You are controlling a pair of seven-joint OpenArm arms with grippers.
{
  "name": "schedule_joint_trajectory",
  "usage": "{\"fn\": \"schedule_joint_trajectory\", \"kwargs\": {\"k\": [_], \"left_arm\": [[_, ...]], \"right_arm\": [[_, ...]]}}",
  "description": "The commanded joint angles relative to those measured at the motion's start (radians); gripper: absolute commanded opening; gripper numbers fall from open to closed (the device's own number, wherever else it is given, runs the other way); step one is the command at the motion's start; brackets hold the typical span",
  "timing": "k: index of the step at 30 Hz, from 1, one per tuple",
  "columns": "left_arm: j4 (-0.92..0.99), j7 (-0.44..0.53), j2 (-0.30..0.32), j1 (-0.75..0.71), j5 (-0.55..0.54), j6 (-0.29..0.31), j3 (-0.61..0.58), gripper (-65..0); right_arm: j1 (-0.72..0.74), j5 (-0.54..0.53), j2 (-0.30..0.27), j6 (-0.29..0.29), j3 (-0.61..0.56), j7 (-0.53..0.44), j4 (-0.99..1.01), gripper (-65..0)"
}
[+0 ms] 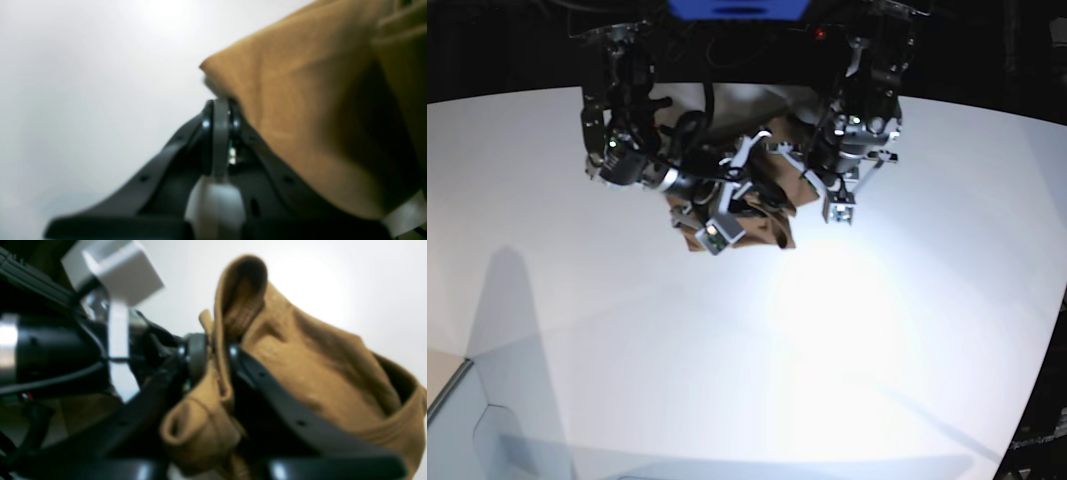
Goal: Layout the t-shirt on the table in an organized manner, then fold the t-shirt properly
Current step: 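Lower the folded bundle with the right gripper and withdraw the left gripper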
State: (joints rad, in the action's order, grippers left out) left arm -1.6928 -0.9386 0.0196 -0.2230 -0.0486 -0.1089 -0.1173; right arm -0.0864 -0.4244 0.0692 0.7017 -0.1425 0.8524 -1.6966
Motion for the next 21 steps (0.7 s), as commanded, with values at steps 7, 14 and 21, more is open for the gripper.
{"fn": "schedule_joint_trajectory", "kwargs": {"k": [7,14,21], "left_arm": [[-0.134,-0.046,0.078,-0.095,0.006,-0.01,0.04,-65.0],[-0.266,-0.046,0.084,-0.169,0.006,-0.007,0.209,-65.0],[-0.278,-0.046,0.084,-0.177,0.006,-0.005,0.264,-65.0]], "right_arm": [[0.006,-0.021,-0.013,-0.004,-0.018,-0.015,0.008,-41.5],[0.006,-0.021,-0.021,-0.004,-0.084,-0.011,0.003,-41.2],[-0.034,-0.023,-0.019,-0.004,-0.167,-0.011,-0.041,-33.0]]}}
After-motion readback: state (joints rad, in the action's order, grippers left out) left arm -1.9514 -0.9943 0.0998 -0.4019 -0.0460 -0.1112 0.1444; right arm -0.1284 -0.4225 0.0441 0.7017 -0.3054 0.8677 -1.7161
